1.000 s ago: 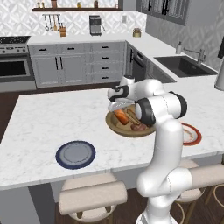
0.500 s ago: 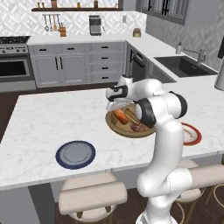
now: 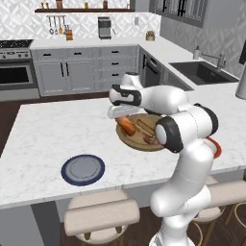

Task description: Place one bun and one sausage from the bowl on each plate.

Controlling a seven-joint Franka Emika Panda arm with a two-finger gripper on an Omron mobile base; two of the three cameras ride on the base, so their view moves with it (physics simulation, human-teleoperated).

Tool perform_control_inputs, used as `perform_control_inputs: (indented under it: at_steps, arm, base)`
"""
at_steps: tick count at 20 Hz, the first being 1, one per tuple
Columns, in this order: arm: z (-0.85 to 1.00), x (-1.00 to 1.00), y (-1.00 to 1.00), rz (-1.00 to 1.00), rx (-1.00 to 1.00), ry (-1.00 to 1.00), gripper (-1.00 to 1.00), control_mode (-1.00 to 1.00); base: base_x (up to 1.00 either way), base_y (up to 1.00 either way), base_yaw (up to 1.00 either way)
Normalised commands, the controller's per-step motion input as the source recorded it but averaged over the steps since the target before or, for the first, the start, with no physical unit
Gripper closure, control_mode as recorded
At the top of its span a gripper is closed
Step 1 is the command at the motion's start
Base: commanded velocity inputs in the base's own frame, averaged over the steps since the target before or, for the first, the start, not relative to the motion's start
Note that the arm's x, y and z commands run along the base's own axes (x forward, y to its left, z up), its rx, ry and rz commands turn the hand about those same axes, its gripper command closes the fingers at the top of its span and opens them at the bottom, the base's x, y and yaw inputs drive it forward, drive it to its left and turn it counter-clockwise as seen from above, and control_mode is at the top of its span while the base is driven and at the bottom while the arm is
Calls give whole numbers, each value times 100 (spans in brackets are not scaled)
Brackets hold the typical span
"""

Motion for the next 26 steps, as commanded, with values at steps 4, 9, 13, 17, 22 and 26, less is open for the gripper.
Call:
perform_control_inputs:
  at_steps: [4,9,13,17,22,26]
  arm:
    - [14,-96,96,-27,10,25,100,-100]
    - [-2,-96,100,-24,0,27,100,-100]
    - [-28,-100,100,-13,-8,9,100,-100]
    - [-38,-89,89,-2,-13,0,100,-100]
    - [-21,-17,56,0,-17,0,100,-100]
    - [-2,49,18,0,-9,3,100,-100]
  base:
    - [0,0,0]
    - [0,0,0]
    - [0,0,0]
    - [0,0,0]
    - [0,0,0]
    - [0,0,0]
